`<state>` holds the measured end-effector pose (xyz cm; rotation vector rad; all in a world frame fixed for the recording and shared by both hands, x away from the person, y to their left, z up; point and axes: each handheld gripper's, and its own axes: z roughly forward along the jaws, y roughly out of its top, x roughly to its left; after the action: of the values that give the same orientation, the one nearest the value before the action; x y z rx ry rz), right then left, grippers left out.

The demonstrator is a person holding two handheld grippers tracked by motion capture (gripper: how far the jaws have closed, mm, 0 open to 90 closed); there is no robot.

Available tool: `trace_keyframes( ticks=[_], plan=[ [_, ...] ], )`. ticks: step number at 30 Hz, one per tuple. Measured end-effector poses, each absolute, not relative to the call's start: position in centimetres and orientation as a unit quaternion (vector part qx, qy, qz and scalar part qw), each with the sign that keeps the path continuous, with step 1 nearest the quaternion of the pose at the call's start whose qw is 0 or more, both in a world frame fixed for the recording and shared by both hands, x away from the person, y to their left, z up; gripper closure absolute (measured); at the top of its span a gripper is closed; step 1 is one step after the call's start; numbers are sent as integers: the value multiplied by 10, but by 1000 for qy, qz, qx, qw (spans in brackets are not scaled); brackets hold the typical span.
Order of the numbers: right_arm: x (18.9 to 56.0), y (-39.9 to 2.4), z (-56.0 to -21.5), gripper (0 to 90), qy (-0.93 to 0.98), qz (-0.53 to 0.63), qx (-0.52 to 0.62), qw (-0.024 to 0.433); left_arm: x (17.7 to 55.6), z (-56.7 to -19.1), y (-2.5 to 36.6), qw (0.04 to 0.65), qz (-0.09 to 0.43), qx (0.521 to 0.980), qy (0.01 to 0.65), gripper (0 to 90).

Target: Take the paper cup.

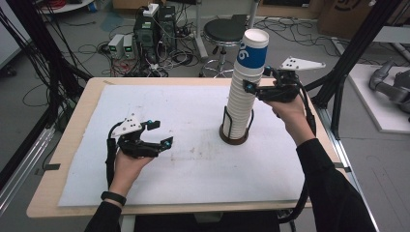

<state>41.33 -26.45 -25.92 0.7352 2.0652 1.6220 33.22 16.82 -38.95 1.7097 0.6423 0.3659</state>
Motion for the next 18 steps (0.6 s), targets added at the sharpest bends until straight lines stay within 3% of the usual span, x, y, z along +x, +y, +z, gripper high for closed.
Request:
trace_keyframes(
  ticks=[18],
  plan=[
    [414, -264, -260, 141, 739, 584, 265, 207, 351, -317, 136, 619, 150, 734, 237, 168]
  ],
)
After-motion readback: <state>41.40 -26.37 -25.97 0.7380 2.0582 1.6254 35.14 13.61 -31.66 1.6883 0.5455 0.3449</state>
